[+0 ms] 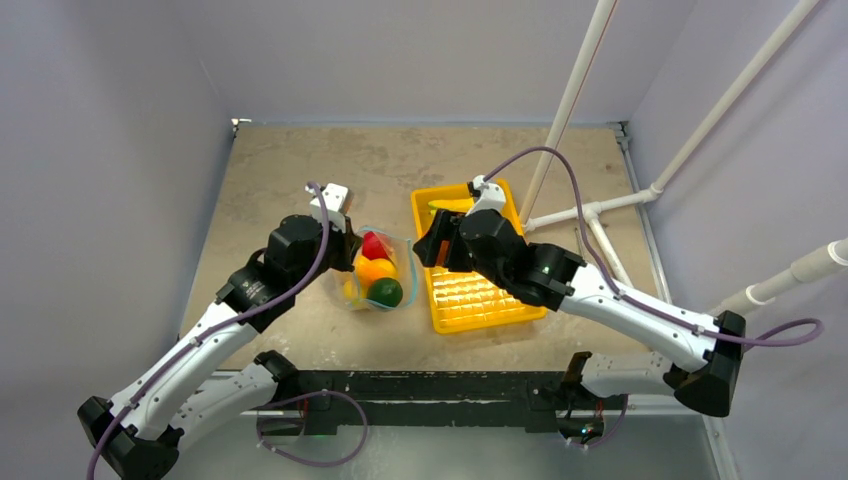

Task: Place the food in the zip-top bag and seal the zipper
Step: Place the fake fruit in the zipper food storage bag.

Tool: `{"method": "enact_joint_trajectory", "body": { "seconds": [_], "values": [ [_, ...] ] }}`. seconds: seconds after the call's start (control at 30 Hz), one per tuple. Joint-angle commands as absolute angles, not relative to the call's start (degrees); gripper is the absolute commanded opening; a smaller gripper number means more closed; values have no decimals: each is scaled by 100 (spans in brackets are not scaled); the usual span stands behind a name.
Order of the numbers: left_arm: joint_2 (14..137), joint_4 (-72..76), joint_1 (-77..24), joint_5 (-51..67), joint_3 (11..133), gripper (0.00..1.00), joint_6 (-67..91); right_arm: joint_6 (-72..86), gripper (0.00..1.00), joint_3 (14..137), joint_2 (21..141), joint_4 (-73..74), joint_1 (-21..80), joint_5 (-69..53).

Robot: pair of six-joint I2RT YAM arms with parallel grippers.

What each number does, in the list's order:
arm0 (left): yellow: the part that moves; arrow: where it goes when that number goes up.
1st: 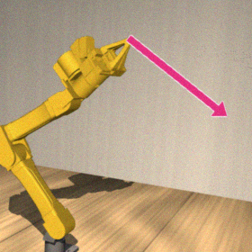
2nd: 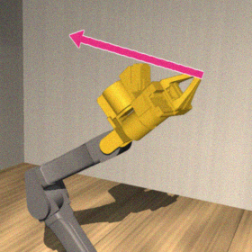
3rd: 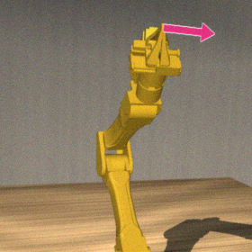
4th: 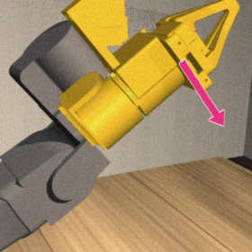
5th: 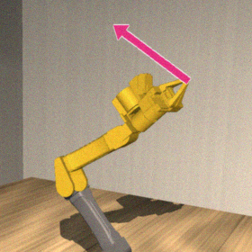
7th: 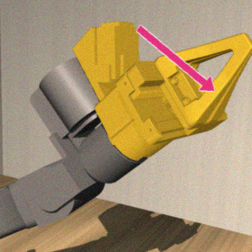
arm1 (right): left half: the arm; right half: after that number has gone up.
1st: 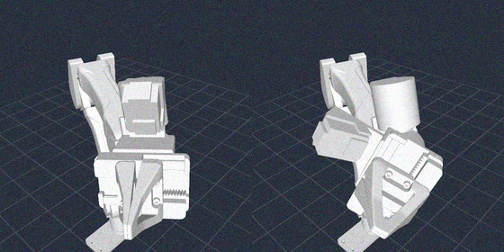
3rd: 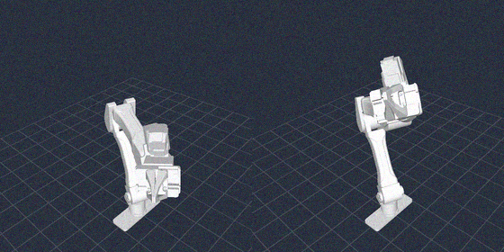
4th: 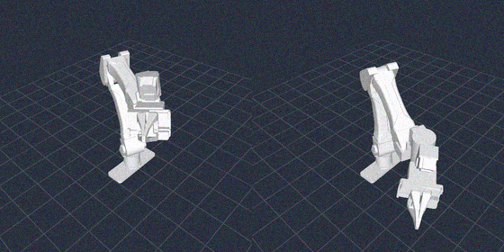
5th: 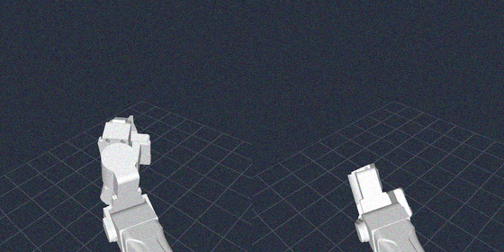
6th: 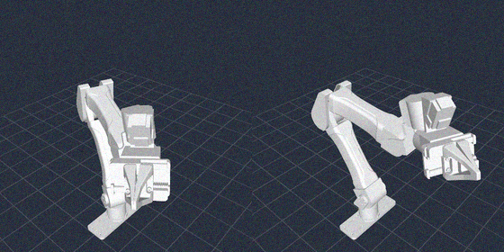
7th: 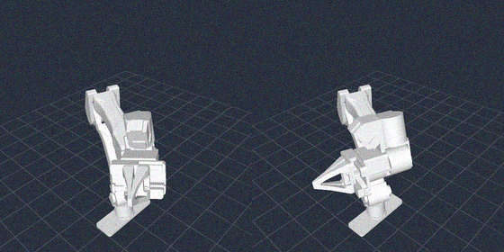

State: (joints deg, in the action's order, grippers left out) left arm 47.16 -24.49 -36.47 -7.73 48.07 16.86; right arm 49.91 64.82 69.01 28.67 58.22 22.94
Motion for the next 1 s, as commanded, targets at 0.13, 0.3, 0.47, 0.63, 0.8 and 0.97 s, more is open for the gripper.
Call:
{"method": "enact_joint_trajectory", "body": {
  "seconds": [0.13, 0.3, 0.47, 0.63, 0.8, 0.97],
  "values": [
    [4745, -2318, -3659, -844, 4923, 0, 1626, 4084, 26, 6640, 6782, 1572, 6086, 1539],
    [4755, -2316, -3657, -852, 4934, 0, 1626, 3944, 26, 6789, 7170, 1341, 6327, 1530],
    [4751, -2325, -3657, -854, 4933, 0, 1619, 3892, 26, 6816, 7448, 1144, 6420, 1564],
    [4746, -2318, -3658, -811, 4931, 0, 1614, 3909, 25, 6818, 7697, 993, 6450, 1601],
    [4729, -2320, -3658, -804, 4934, 0, 1599, 3904, 32, 6895, 7978, 933, 6477, 1775],
    [4725, -2316, -3665, -800, 4935, 0, 1600, 3917, 45, 7009, 8303, 909, 6491, 2005]
  ]
}}
